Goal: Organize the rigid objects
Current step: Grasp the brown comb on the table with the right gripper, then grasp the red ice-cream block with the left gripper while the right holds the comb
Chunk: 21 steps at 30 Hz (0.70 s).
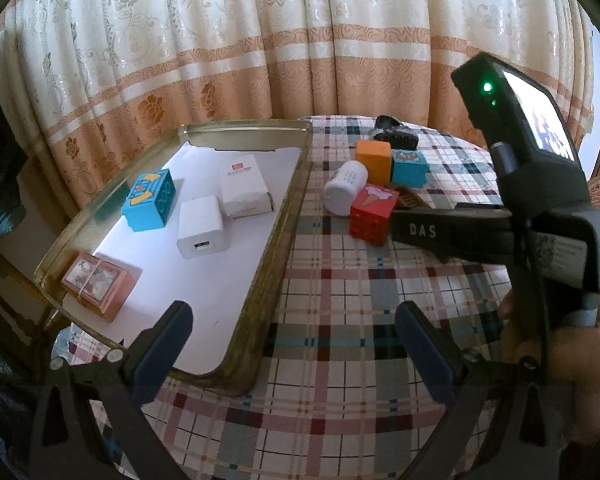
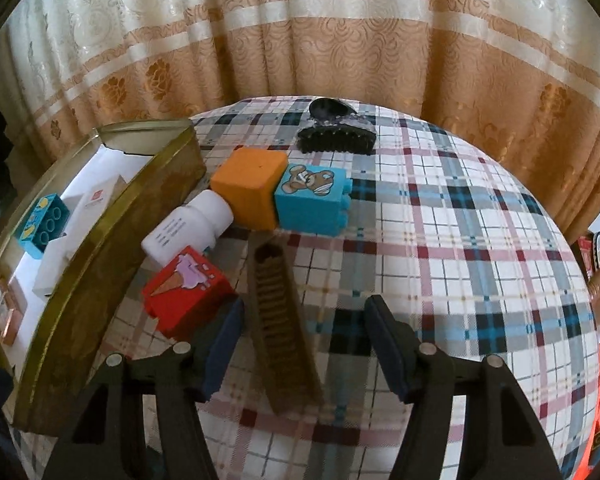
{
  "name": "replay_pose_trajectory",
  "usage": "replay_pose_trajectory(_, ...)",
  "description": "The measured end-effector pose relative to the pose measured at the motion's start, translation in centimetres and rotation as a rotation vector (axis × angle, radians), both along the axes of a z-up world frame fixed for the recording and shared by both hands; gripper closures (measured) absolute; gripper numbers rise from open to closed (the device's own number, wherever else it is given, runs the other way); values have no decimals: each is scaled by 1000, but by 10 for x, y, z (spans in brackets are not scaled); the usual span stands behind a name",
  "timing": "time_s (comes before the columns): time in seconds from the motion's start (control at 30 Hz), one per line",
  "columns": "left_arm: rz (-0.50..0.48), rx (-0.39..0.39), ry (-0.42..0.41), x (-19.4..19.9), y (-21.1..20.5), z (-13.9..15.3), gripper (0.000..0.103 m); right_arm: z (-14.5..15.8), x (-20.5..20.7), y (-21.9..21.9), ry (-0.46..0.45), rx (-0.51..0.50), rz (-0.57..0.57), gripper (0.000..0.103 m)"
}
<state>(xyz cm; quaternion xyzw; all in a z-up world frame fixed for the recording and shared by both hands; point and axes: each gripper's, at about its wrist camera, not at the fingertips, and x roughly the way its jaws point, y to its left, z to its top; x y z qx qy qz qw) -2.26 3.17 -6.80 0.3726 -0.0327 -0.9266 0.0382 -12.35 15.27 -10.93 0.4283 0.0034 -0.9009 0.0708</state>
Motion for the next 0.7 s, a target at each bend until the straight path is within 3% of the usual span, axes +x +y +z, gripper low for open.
replay_pose_trajectory(0.13,-8,-6,-5,0,1,0,1,-1,-1,-3,2,46,39,39)
replay_pose_trajectory(0.23,-18,-10,-8,0,3,-1,1,-1,2,2,14,46,41,57)
replay_pose_trajectory(0.3,-26,-17,-4,1,5,-1,1,0,3,10,15,40,16,76)
replay_pose_trajectory(0.5,-82,-49,13,3,18,3,1,2,12,46,-16,-51,-75,76)
replay_pose_trajectory(0.7,-131,-44,61,-2,33,15,1,12,30,70,34,-21,-155,76)
